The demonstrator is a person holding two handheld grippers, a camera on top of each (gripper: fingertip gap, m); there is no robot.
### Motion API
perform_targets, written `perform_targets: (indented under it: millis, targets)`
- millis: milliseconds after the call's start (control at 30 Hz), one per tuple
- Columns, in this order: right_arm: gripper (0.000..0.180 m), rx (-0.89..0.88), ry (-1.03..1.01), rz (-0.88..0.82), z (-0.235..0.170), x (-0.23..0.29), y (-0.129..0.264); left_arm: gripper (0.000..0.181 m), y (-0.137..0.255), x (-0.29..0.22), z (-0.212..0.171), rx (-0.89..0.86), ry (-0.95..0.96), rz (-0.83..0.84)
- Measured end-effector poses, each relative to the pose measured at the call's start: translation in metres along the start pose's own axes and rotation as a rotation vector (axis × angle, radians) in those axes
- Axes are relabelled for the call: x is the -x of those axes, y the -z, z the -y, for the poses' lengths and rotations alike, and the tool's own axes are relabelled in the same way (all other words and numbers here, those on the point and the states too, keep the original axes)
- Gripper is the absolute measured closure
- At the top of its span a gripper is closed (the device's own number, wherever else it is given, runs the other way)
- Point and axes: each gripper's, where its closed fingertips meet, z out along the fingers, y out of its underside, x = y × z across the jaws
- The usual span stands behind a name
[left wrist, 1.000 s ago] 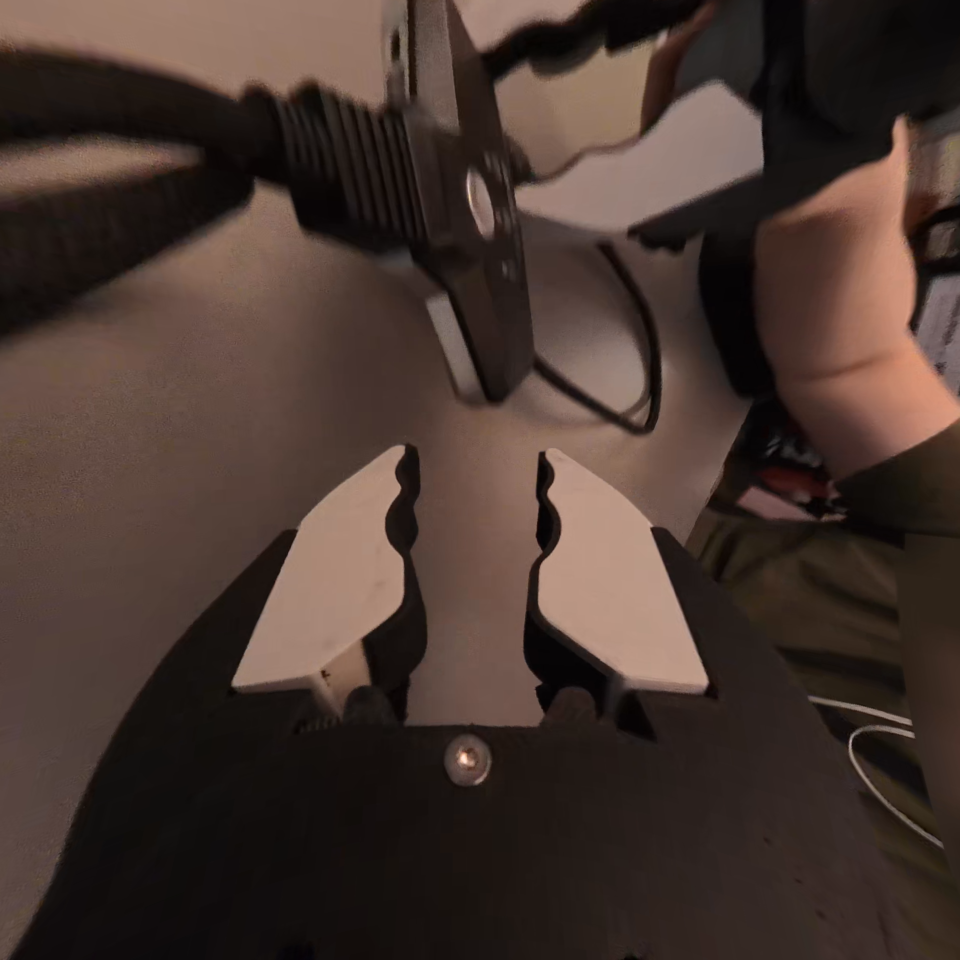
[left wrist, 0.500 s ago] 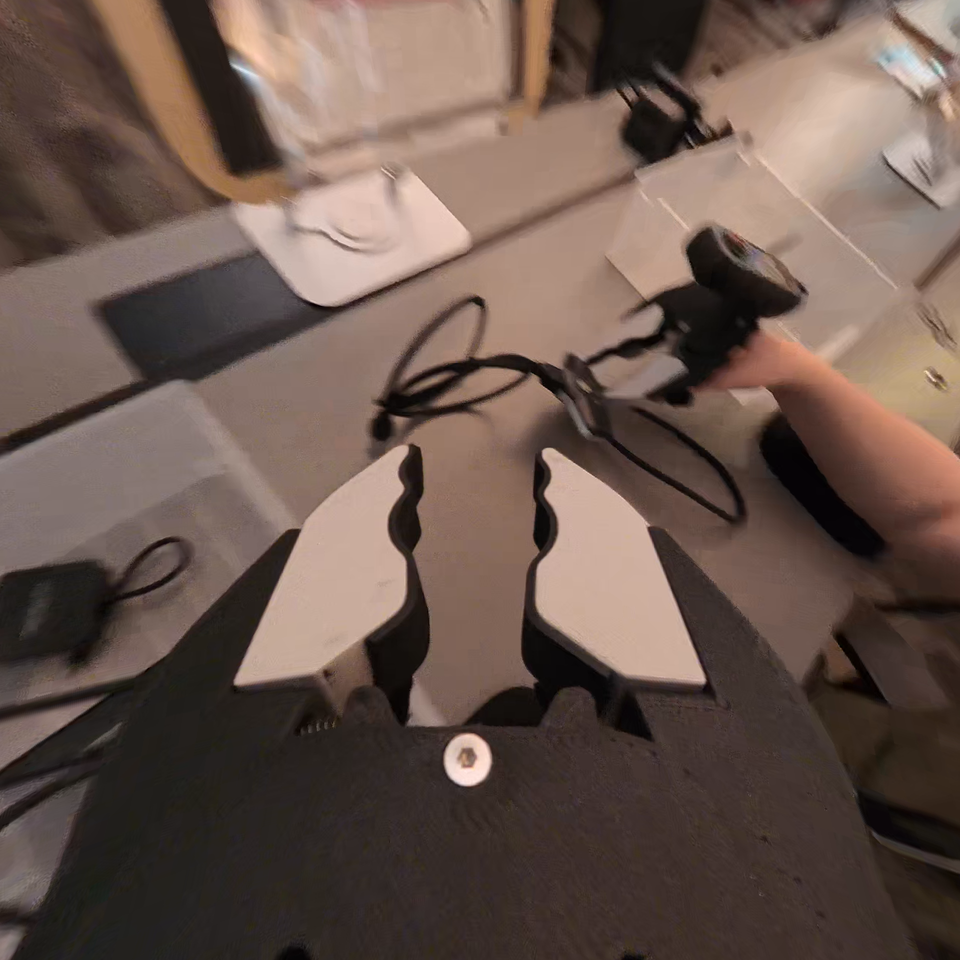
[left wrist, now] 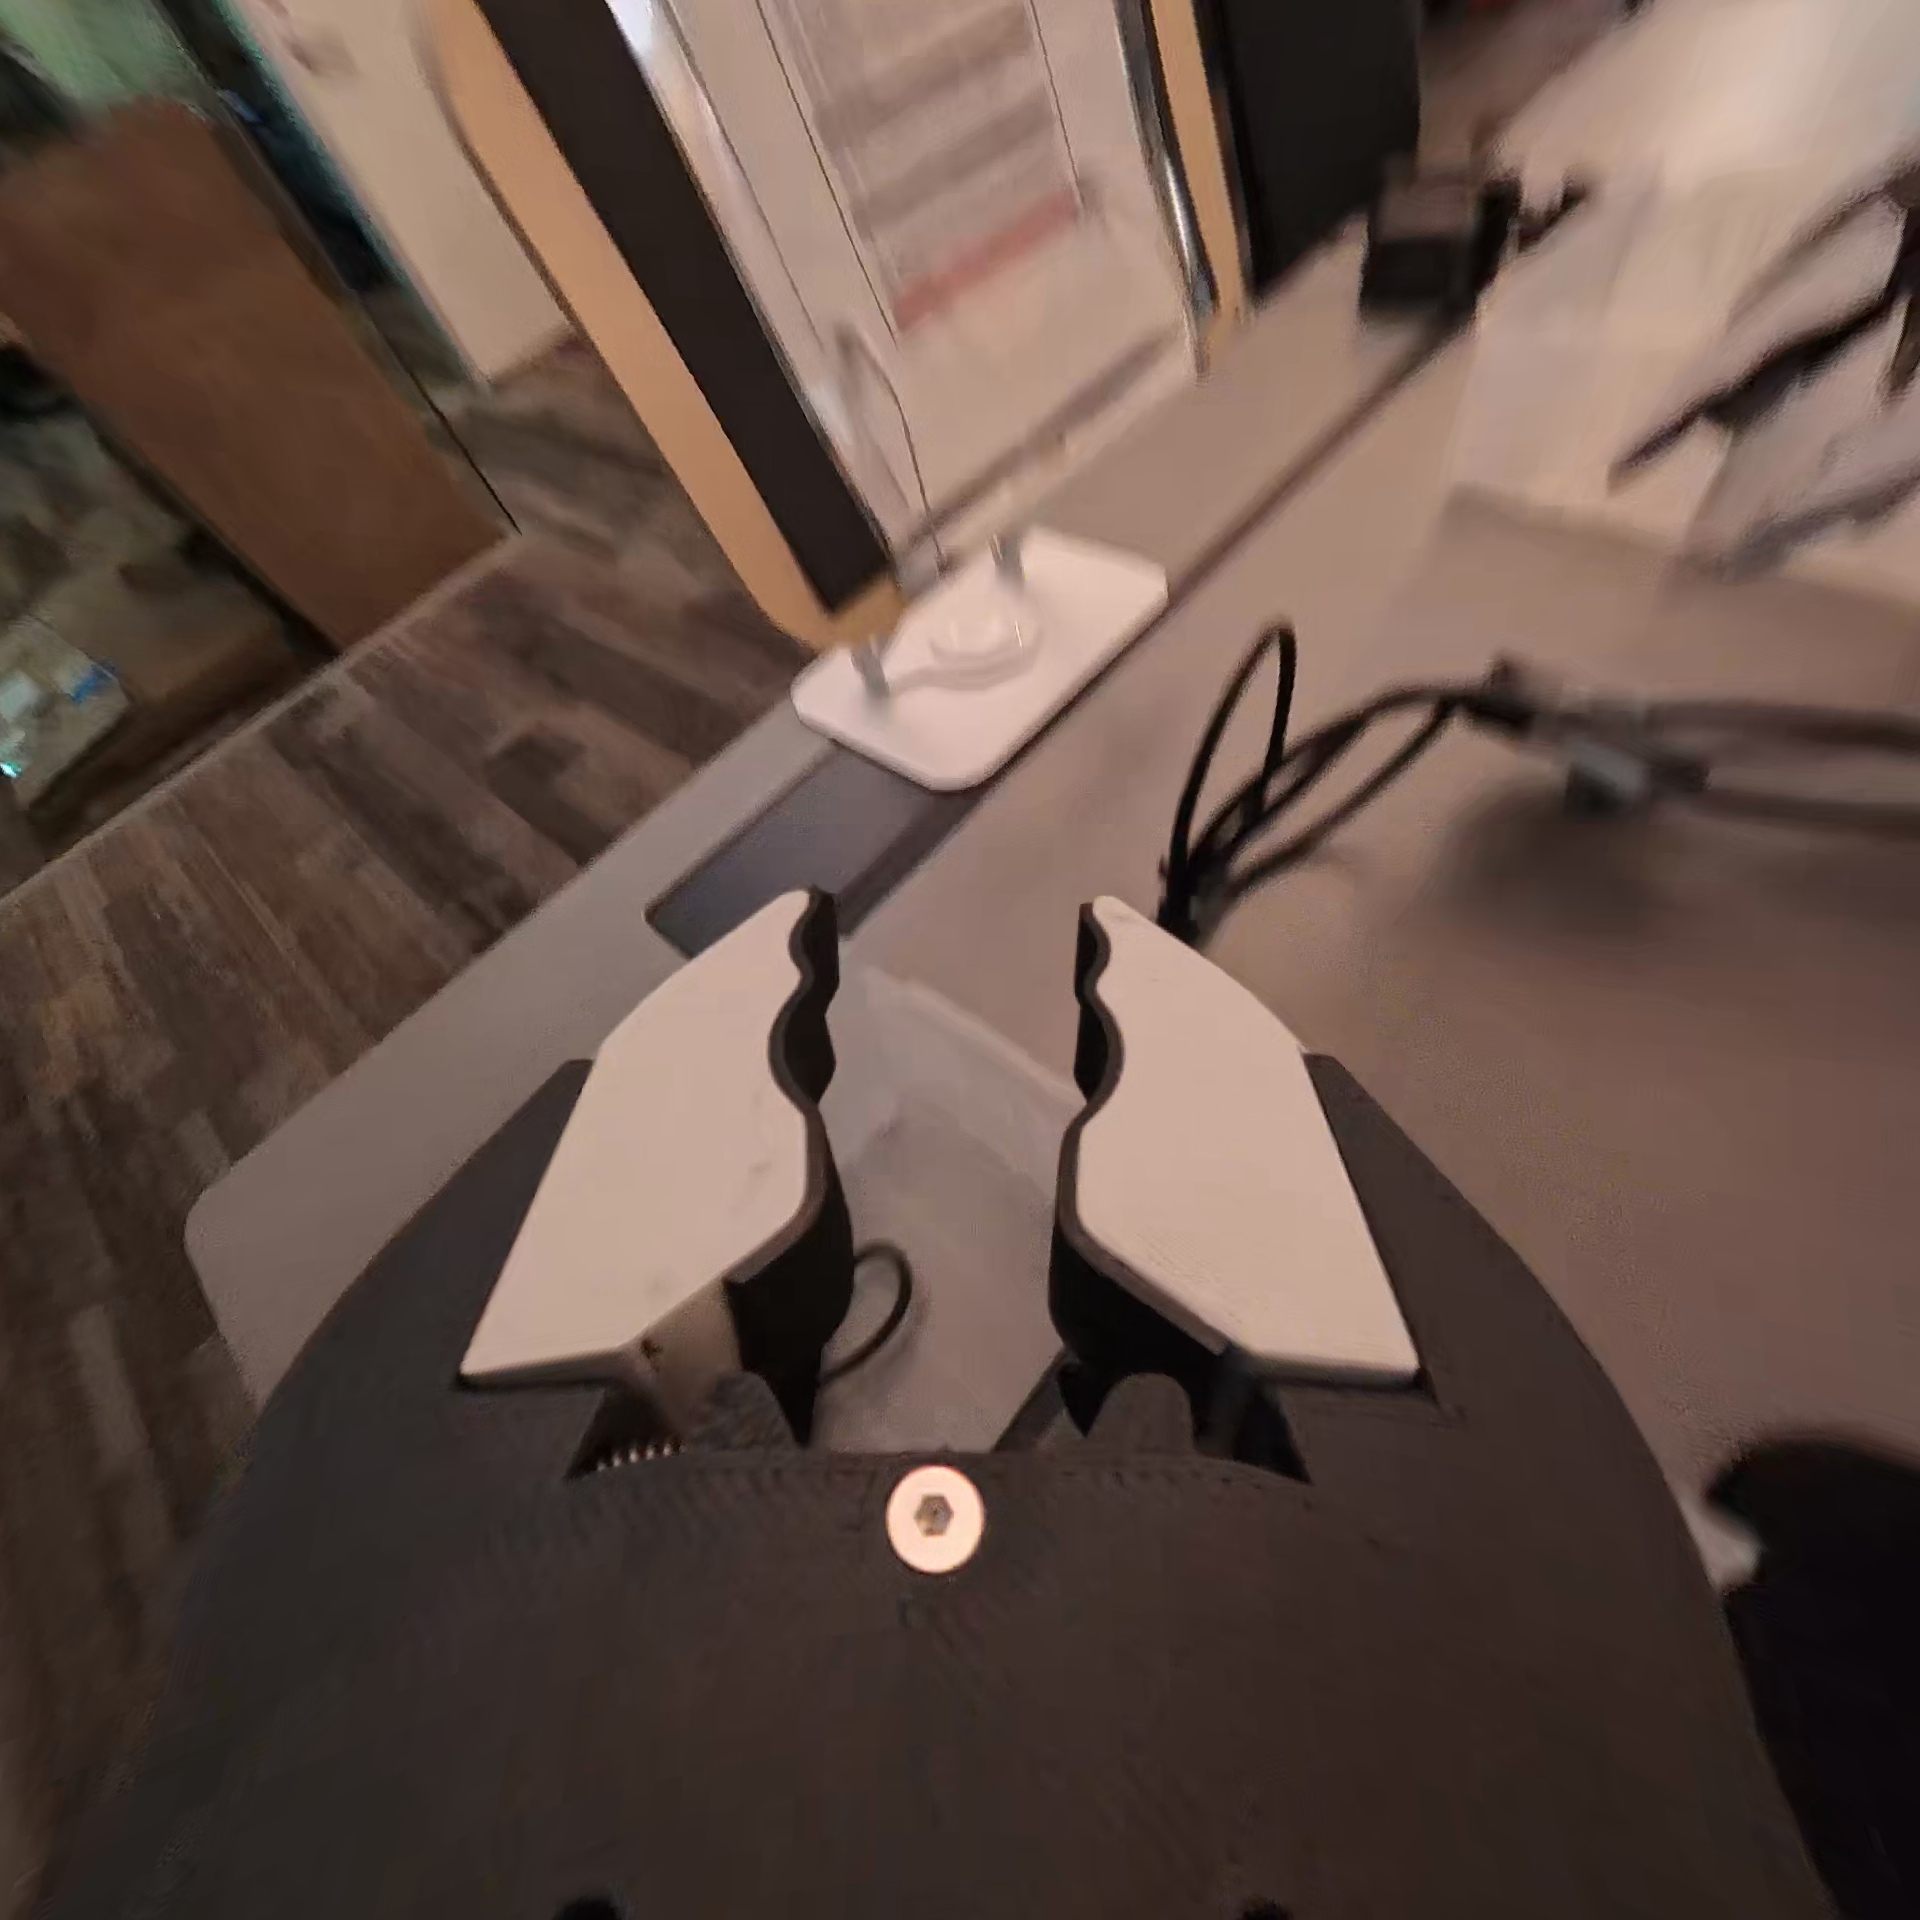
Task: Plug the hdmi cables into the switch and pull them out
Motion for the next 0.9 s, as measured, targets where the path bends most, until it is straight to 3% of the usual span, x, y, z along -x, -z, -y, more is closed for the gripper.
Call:
perform_targets:
  millis: [233,433,667,900]
  targets:
    - [0.123,0.050,0.010,0.001,-0.014,-0.004,-0.011,0.138,0.016,-0.031,-0.071,0.298,-0.258,-0.132]
    - [0.124,0.063,0.022,-0.003,-0.017,-0.005,-0.014,0.143,0.039,-0.041,-0.137,0.582,-0.437,-0.123]
    - [0.125,0.055,0.024,-0.009,-0.015,-0.006,-0.013,0.149,0.033,-0.018,-0.151,0.639,-0.502,-0.076]
    - [0.128,0.050,0.024,-0.001,-0.016,-0.006,-0.012,0.159,0.022,0.001,-0.184,0.828,-0.484,-0.147]
